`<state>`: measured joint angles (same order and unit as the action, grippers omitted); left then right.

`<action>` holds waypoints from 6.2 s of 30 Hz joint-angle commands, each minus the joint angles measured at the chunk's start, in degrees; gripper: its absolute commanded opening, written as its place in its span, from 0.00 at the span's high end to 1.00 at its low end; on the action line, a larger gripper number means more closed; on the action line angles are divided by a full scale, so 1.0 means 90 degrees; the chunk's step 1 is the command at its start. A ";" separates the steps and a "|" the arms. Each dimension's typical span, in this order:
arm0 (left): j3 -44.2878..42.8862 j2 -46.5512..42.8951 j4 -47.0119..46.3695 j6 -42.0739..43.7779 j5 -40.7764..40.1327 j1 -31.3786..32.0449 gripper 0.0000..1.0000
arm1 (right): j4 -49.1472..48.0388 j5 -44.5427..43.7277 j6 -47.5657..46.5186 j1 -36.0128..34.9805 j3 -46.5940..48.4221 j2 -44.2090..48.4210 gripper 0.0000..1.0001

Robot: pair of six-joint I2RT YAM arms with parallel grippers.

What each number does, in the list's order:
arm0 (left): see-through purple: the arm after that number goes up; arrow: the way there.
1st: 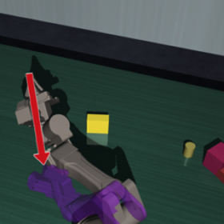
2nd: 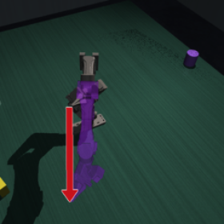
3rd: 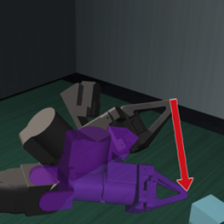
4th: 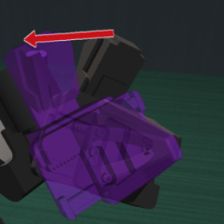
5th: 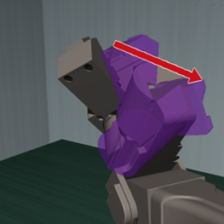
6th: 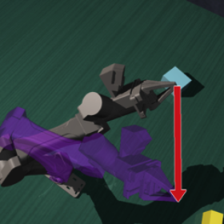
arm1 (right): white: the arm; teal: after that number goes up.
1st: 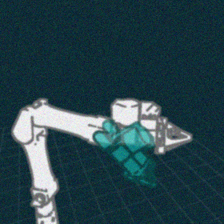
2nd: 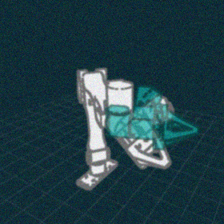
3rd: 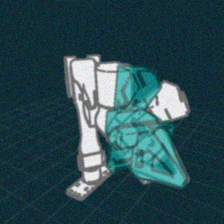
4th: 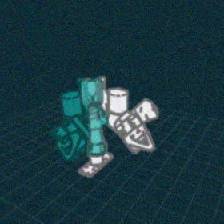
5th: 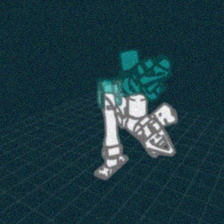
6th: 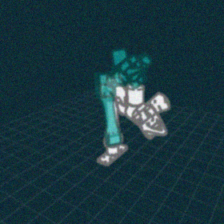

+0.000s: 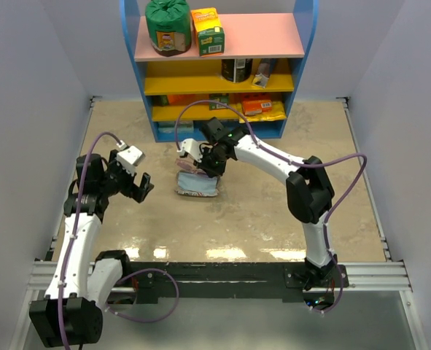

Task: Organize the sunglasses
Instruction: Place the sunglasses in the sunglasses case, then rotate the case with sunglasses to the center of the board.

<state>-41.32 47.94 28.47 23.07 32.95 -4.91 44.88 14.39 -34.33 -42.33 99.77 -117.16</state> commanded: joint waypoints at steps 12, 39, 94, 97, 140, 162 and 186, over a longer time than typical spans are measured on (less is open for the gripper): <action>0.0001 0.0083 -0.0058 0.0152 0.0314 -0.0207 0.01 | 0.0218 -0.0076 -0.0102 -0.0160 0.0135 0.0059 1.00; -0.0008 0.0112 -0.0058 0.0171 0.0343 -0.0412 0.01 | 0.0227 -0.0340 -0.0238 -0.0209 0.0086 -0.0057 1.00; -0.0038 0.0230 -0.0058 0.0161 0.0362 -0.0480 0.01 | 0.0775 -0.0349 -0.0512 -0.0375 0.0682 -0.0527 0.53; -0.0038 0.0230 -0.0048 0.0161 0.0362 -0.0470 0.01 | 0.0697 -0.0417 -0.0512 -0.0375 0.0682 -0.0430 0.48; -0.1697 0.1498 0.0772 0.0699 0.0099 -0.0373 0.00 | -0.2046 -0.0221 -0.0338 -0.0268 -0.4015 0.3585 0.10; -0.1951 0.2621 0.0158 -0.0073 -0.1043 0.0837 0.00 | -0.3238 -0.1578 0.0191 -0.0278 -0.3087 0.1427 0.07; -0.2655 0.4652 -0.0116 -0.0229 -0.0926 0.1638 0.00 | -0.3659 -0.1844 0.1050 0.0787 -0.2501 0.1514 0.10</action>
<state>-62.87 86.83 30.15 22.87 24.01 7.70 9.52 -4.91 -26.33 -35.92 75.35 -107.61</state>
